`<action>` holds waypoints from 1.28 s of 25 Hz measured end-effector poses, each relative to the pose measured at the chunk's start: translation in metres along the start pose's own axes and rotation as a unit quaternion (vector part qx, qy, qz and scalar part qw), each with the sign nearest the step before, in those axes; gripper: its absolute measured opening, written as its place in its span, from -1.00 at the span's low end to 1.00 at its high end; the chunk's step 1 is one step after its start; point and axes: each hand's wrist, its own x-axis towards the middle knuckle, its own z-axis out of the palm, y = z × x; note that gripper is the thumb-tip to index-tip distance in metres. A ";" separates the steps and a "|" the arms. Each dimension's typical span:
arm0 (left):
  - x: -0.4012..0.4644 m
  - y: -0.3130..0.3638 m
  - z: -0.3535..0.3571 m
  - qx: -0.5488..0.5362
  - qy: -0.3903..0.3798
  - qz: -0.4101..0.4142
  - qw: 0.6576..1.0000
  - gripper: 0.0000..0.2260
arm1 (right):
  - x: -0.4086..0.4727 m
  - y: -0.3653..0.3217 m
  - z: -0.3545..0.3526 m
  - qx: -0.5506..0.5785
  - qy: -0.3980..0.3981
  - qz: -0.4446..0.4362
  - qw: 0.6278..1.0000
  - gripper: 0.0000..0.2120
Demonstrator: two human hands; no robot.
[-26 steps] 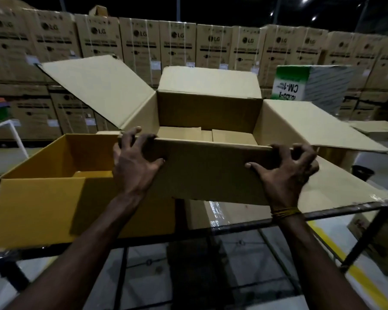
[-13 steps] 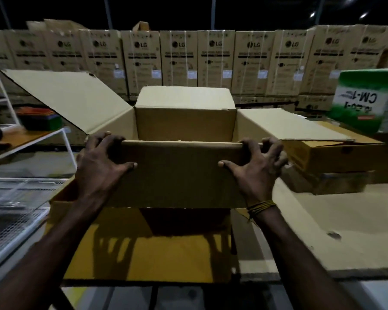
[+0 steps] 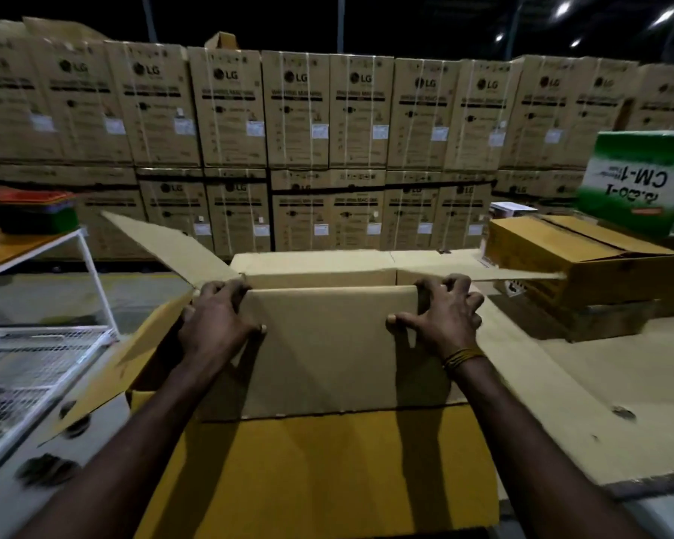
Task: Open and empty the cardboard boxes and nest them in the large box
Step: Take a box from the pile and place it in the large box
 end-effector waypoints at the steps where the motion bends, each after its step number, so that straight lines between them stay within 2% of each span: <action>1: 0.002 -0.008 0.005 0.003 -0.021 0.002 1.000 -0.36 | -0.003 0.001 0.006 -0.010 -0.019 0.013 1.000 -0.28; 4: 0.007 -0.028 0.015 0.004 -0.100 -0.007 0.995 -0.48 | -0.015 0.009 0.023 -0.024 -0.070 0.049 0.996 -0.30; 6: 0.009 -0.038 0.016 0.001 -0.182 -0.024 0.983 -0.54 | -0.023 0.015 0.032 -0.037 -0.112 0.071 0.990 -0.32; 9: 0.001 -0.049 0.021 -0.018 -0.278 -0.033 0.960 -0.54 | -0.039 0.029 0.044 -0.070 -0.189 0.086 0.976 -0.34; 14: -0.014 -0.061 0.023 0.020 -0.327 -0.028 0.944 -0.38 | -0.055 0.033 0.046 -0.045 -0.199 0.081 0.976 -0.35; 17: -0.023 -0.060 0.012 0.065 -0.329 -0.018 0.942 -0.31 | -0.070 0.025 0.027 -0.049 -0.212 0.050 0.975 -0.25; 19: -0.024 -0.050 -0.005 0.053 -0.327 0.007 0.943 -0.35 | -0.083 0.013 0.004 -0.033 -0.177 0.015 0.984 -0.24; 20: -0.022 -0.042 -0.015 0.029 -0.329 0.018 0.944 -0.39 | -0.089 0.007 -0.008 -0.010 -0.135 -0.005 0.991 -0.31; 23: -0.016 -0.018 -0.049 -0.061 -0.317 0.031 0.946 -0.46 | -0.108 -0.012 -0.025 0.097 0.081 -0.050 0.991 -0.60; 25: -0.013 -0.005 -0.063 -0.095 -0.304 0.054 0.946 -0.49 | -0.113 -0.018 -0.015 0.110 0.190 -0.083 0.972 -0.67; 29: -0.015 0.016 -0.063 -0.108 -0.313 0.087 0.940 -0.49 | -0.110 -0.017 0.012 0.064 0.224 -0.091 0.968 -0.57; 32: -0.017 0.024 -0.047 -0.065 -0.322 0.098 0.939 -0.46 | -0.108 -0.020 0.013 0.046 0.197 -0.088 0.975 -0.44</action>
